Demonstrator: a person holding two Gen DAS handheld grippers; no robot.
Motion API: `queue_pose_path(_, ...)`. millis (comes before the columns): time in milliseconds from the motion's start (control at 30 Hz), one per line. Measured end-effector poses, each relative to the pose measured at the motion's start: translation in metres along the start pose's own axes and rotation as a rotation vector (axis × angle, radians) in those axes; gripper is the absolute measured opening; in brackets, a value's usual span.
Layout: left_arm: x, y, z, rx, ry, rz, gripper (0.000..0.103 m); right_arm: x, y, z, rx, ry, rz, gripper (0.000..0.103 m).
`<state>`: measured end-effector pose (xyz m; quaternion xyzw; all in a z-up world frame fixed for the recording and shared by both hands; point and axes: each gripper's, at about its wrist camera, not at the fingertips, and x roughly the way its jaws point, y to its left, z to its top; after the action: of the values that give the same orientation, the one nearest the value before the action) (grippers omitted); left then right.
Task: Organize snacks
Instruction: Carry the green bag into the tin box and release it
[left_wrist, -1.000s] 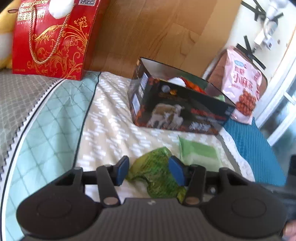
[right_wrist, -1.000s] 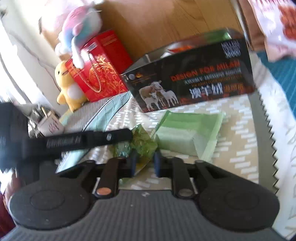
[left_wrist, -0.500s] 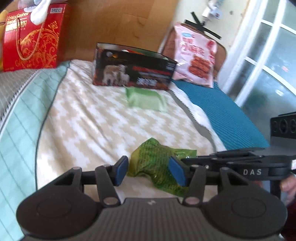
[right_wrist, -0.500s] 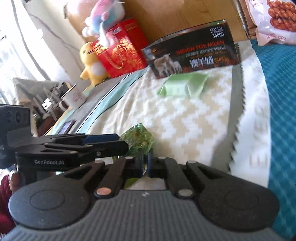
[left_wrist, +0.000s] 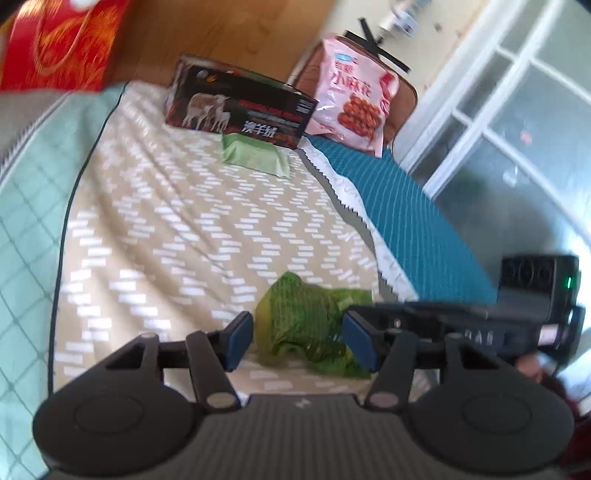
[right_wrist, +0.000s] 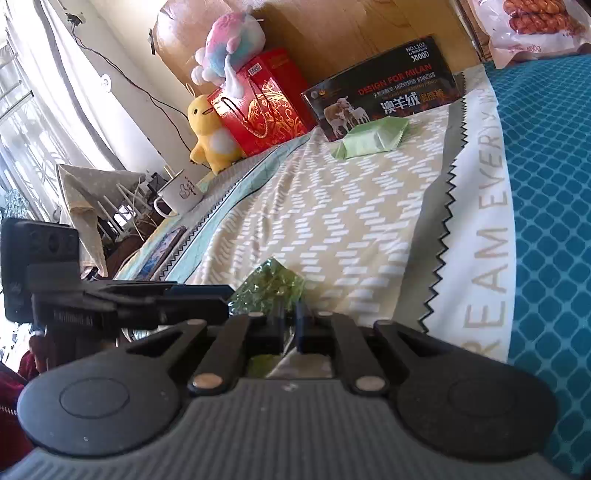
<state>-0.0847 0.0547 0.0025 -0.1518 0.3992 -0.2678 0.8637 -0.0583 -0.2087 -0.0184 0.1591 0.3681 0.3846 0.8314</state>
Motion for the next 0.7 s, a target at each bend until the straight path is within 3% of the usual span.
queue_pose_path(100, 0.001, 0.001, -0.002, 0.001, -0.008, -0.016, 0.055, 0.001, 0.002, -0.001, -0.015, 0.01, 0.034, 0.02)
queue_pose_path(233, 0.001, 0.001, -0.005, 0.014, -0.023, -0.023, 0.059, 0.004, -0.001, -0.001, 0.008, 0.012, 0.059, 0.015)
queue_pose_path(367, 0.0, 0.012, 0.001, -0.05, -0.01, -0.071, 0.06, -0.001, -0.027, 0.003, 0.222, -0.017, 0.203, 0.006)
queue_pose_path(500, 0.002, 0.027, 0.005, -0.147, -0.001, -0.146, 0.066, -0.007, -0.046, 0.006, 0.387, -0.061, 0.304, 0.006)
queue_pose_path(700, 0.012, 0.034, 0.014, -0.237, 0.0, -0.305, 0.06, -0.015, -0.056, 0.016, 0.491, -0.121, 0.444, 0.006)
